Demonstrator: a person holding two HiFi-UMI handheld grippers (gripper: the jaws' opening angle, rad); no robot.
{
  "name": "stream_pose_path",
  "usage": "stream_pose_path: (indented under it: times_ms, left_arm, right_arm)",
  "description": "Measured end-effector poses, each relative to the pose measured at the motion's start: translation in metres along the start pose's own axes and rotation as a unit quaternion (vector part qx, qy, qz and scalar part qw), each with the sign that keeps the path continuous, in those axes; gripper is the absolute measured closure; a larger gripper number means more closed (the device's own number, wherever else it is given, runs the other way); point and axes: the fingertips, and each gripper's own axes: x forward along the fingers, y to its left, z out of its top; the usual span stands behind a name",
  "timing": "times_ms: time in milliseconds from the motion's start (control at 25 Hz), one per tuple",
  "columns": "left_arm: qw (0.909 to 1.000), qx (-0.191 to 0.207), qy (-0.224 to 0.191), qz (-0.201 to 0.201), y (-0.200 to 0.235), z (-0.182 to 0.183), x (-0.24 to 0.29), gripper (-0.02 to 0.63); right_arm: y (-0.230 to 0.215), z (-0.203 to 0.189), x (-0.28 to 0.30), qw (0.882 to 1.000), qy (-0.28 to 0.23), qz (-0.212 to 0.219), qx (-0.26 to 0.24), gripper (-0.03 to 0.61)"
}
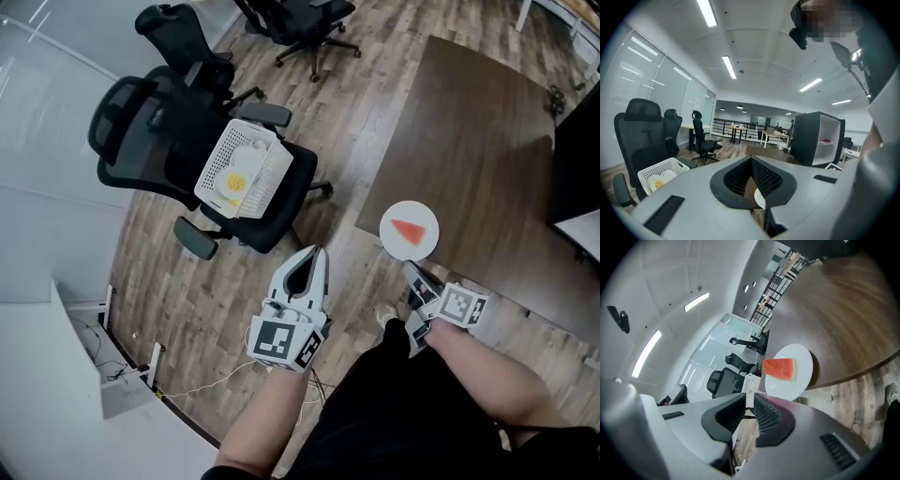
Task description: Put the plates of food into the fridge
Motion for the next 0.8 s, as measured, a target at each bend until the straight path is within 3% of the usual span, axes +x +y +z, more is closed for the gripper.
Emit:
stream_pose_path:
  times_ms: [40,160,400,800]
  left_arm:
    - [1.0000,-0.001,0.004,0.002,0.003,-0.005,0.000,0.611]
    - [0.9999,-0.001,0.014,0.006,0.009,-0.014,0.002,0.611]
    - [0.9997,0.002,0.023,0.003,0.010,-0.022,0.008,0.611]
    - [0.9988,0.007,0.048,-0.008,0.007,-0.038,0.013,0.611]
  right_arm:
    - [-0.003,-0.003,0.004,1.000,0.002,0.005,0.005,0.546]
    - [-0.013,-0.011,0.015,0.999,0.015,-0.002,0.028,0.439]
    - [-0.045,-0.019,0.029,0.996,0.019,-0.020,0.085,0.351]
    - [-0.072,-0.010,0.043,0.991,-0.030,-0.016,0.132,0.345]
